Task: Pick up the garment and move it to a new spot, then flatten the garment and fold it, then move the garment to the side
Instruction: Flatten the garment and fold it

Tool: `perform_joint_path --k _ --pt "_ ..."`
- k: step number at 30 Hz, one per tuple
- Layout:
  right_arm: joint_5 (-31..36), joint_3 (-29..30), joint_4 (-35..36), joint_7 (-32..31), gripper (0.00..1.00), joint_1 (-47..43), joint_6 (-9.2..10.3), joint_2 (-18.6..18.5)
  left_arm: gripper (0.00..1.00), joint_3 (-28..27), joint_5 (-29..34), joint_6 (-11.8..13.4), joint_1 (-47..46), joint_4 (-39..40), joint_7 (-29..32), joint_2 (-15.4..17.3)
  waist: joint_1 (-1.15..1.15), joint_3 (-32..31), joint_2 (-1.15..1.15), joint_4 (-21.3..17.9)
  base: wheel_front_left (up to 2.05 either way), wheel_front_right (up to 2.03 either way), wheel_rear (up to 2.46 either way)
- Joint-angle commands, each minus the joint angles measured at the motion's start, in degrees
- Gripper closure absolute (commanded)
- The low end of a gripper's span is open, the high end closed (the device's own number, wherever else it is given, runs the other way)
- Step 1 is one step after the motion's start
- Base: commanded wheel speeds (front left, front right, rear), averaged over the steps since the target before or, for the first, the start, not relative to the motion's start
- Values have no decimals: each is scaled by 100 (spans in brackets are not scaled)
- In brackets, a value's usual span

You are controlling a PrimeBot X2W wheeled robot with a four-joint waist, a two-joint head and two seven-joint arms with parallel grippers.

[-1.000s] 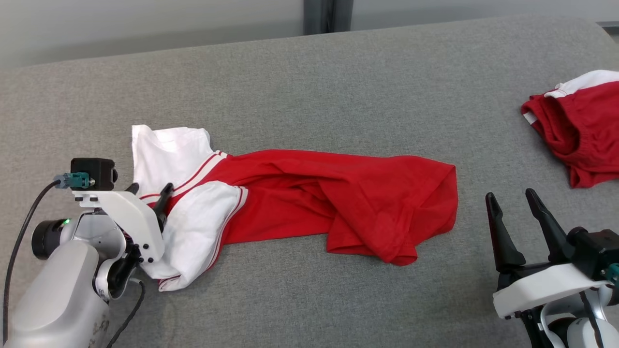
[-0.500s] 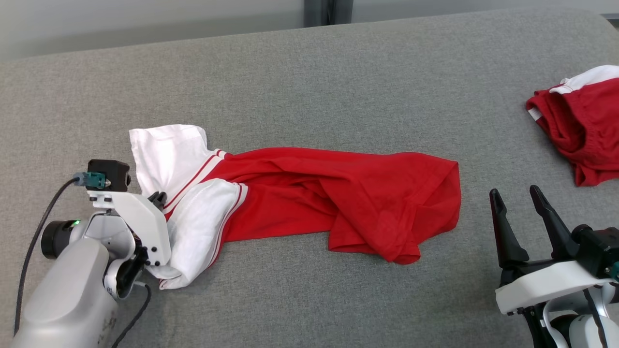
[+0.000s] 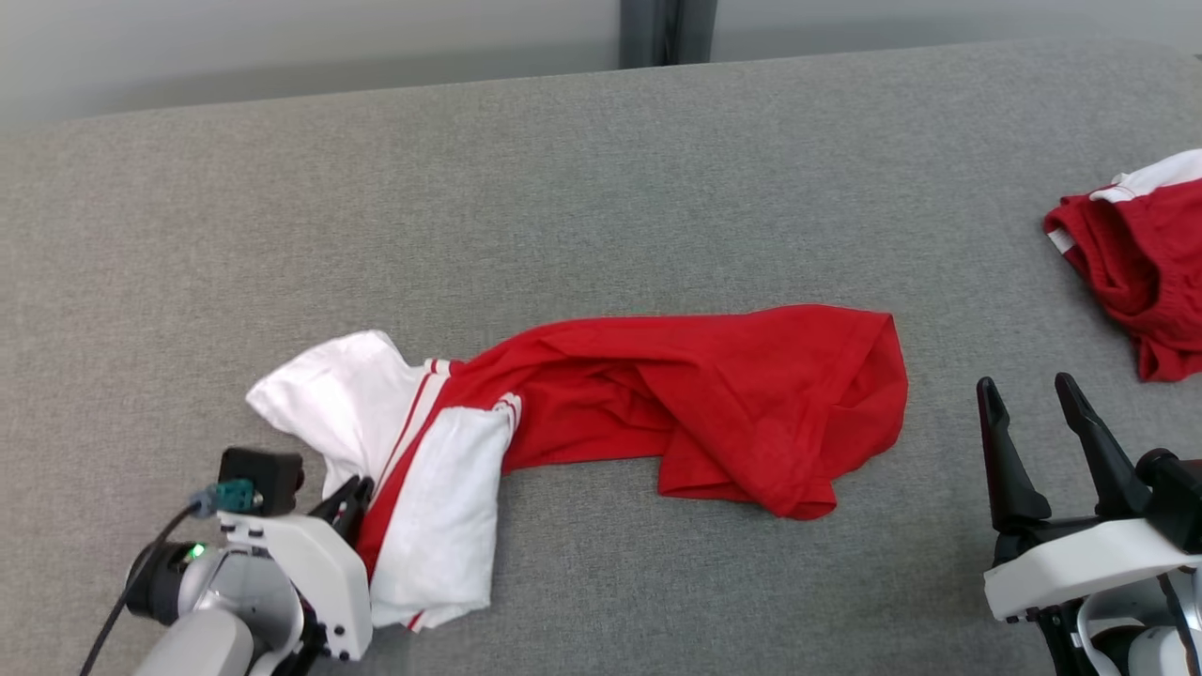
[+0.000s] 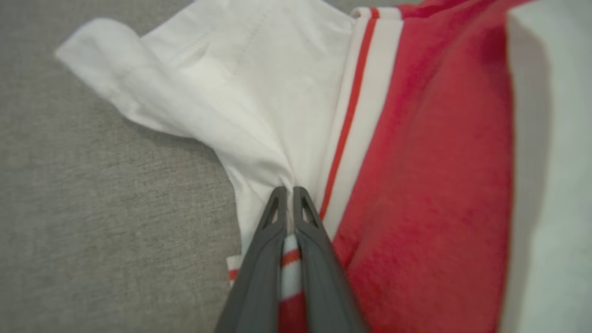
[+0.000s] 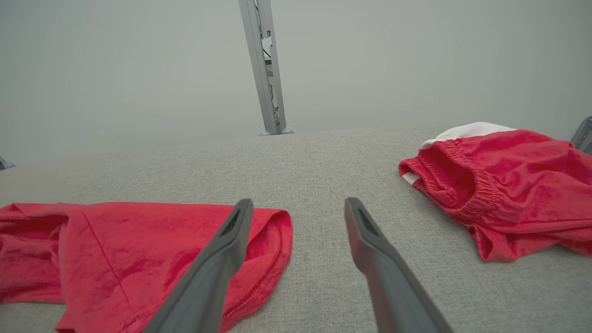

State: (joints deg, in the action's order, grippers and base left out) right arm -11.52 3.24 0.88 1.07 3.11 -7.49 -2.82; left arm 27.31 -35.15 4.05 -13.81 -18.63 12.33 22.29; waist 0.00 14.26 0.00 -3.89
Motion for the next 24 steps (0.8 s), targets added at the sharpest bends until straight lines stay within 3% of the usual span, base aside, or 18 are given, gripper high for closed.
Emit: perform_joint_path --k 1,6,7,8,24 --pt "-32 20 24 -6 0 -40 -1 -22 100 77 2 38 262 -73 103 39 0 -4 0 25 0 0 0" --pt "-40 85 94 -59 0 -107 -1 -22 100 10 -94 186 570 541 79 112 0 -21 0 96 0 0 0" --pt "-44 94 101 -66 0 -111 -1 -22 80 -12 -110 219 601 621 42 87 0 -27 0 100 0 0 0" --pt "-53 97 106 -72 0 -113 -1 -22 0 -24 -108 234 622 703 -6 69 0 -38 0 105 0 0 0" --pt "283 -57 312 -163 0 -245 -1 -22 0 -1169 -78 895 1080 1675 -2426 -370 0 -550 0 179 0 0 0"
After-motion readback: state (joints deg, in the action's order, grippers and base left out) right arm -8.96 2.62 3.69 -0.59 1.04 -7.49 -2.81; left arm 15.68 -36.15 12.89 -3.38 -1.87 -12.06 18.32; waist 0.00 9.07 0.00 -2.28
